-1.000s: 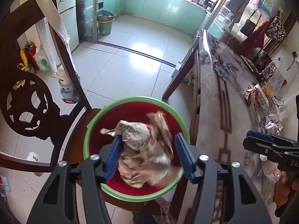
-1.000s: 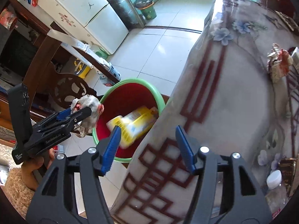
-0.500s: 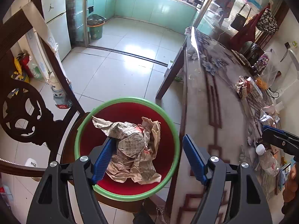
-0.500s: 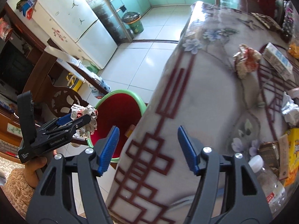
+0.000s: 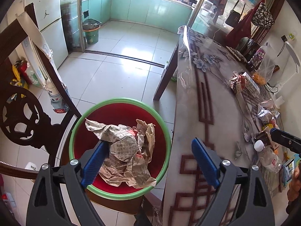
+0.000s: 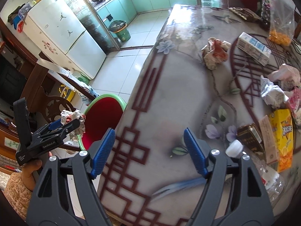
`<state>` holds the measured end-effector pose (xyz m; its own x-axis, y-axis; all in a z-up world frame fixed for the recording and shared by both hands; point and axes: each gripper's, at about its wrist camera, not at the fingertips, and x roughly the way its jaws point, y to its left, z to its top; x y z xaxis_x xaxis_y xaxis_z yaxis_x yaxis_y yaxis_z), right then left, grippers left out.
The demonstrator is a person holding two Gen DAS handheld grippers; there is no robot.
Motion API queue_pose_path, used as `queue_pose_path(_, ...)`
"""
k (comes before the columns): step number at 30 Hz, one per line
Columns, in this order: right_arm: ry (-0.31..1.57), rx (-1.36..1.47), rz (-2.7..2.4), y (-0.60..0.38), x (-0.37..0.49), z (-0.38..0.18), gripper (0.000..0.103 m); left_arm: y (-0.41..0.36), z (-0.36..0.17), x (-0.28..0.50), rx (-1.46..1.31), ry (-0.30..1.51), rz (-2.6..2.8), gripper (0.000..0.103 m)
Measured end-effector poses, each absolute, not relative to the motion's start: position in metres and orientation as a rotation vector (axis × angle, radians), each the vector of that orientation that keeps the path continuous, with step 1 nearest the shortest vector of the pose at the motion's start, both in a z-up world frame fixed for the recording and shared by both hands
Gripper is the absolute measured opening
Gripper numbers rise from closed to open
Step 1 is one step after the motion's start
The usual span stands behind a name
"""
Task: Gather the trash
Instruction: 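Grasp another crumpled brown paper with left tool from the table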
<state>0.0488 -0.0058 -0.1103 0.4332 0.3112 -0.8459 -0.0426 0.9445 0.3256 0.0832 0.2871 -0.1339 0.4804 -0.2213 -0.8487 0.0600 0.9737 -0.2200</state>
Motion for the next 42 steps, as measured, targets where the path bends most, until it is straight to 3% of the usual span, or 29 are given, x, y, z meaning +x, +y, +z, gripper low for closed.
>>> queue_pose_path(2, 1.101, 0.282, 0.210, -0.013, 0.047, -0.110, 0.074, 0.288, -0.133, 0.081, -0.160, 1.057, -0.170, 0.085)
queue_pose_path(4, 1.094, 0.289, 0.181, -0.024, 0.045, -0.109, 0.074, 0.284, -0.142, 0.083, -0.034, 1.070, -0.087, 0.095)
queue_pose_path(6, 1.085, 0.299, 0.161, -0.034, 0.042, -0.107, 0.074, 0.274, -0.153, 0.083, 0.205, 1.060, 0.027, 0.091)
queue_pose_path(8, 1.074, 0.300, 0.135, -0.046, 0.038, -0.104, 0.074, 0.266, -0.154, 0.075, 0.275, 1.031, 0.002, 0.092)
queue_pose_path(26, 1.100, 0.268, -0.006, -0.205, 0.072, -0.123, 0.077, 0.229, -0.128, 0.065, -0.022, 1.037, 0.039, 0.095)
queue_pose_path(32, 1.154, 0.201, 0.089, -0.226, 0.105, -0.142, 0.062, 0.182, -0.107, 0.059, -0.083, 0.993, 0.032, 0.095)
queue_pose_path(39, 1.232, 0.157, 0.165, -0.232, 0.122, -0.174, 0.062, 0.117, -0.099, 0.078, -0.080, 0.990, -0.049, 0.095)
queue_pose_path(41, 1.256, 0.148, 0.174, -0.233, 0.123, -0.183, 0.052, 0.095, -0.096, 0.089, -0.075, 0.990, -0.089, 0.095)
queue_pose_path(42, 1.273, 0.142, 0.182, -0.233, 0.123, -0.189, 0.039, 0.084, -0.095, 0.094, -0.071, 0.989, -0.107, 0.095)
